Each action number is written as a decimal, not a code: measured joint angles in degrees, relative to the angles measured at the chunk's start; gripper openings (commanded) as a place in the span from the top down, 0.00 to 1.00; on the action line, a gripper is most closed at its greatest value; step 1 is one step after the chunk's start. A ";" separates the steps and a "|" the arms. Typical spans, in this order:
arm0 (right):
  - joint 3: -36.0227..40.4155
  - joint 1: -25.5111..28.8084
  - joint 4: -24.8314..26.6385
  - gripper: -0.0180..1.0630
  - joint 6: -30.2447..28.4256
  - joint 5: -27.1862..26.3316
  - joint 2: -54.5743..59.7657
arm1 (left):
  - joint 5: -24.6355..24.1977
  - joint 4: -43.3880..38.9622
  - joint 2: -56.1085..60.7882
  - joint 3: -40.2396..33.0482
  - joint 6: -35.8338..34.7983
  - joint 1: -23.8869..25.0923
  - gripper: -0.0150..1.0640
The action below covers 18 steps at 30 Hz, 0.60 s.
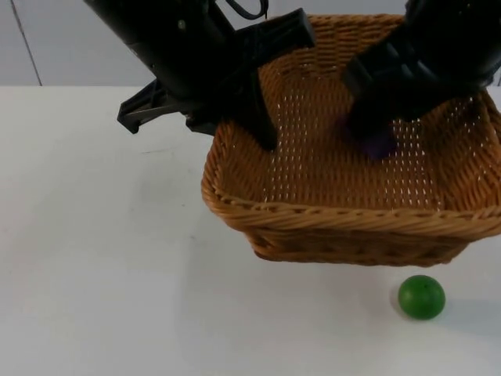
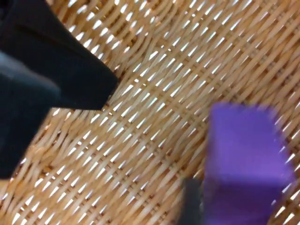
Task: Pick up the basket with the left hand and place the triangular block into the basket with the right hand.
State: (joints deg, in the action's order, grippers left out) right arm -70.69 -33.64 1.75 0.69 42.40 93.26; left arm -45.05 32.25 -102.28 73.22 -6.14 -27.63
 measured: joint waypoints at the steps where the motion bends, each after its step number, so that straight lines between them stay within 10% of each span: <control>1: 0.00 0.00 0.11 0.05 -0.69 -0.21 0.00 | 0.00 0.00 0.00 0.00 0.00 0.00 0.99; 18: 0.00 0.39 -2.32 0.02 -1.36 2.02 -16.29 | 0.25 0.20 -0.14 -0.09 -0.23 -0.12 0.99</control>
State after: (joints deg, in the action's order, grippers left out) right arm -70.69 -33.25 -0.56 -0.67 44.41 76.97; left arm -44.80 32.45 -102.41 73.12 -6.37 -27.76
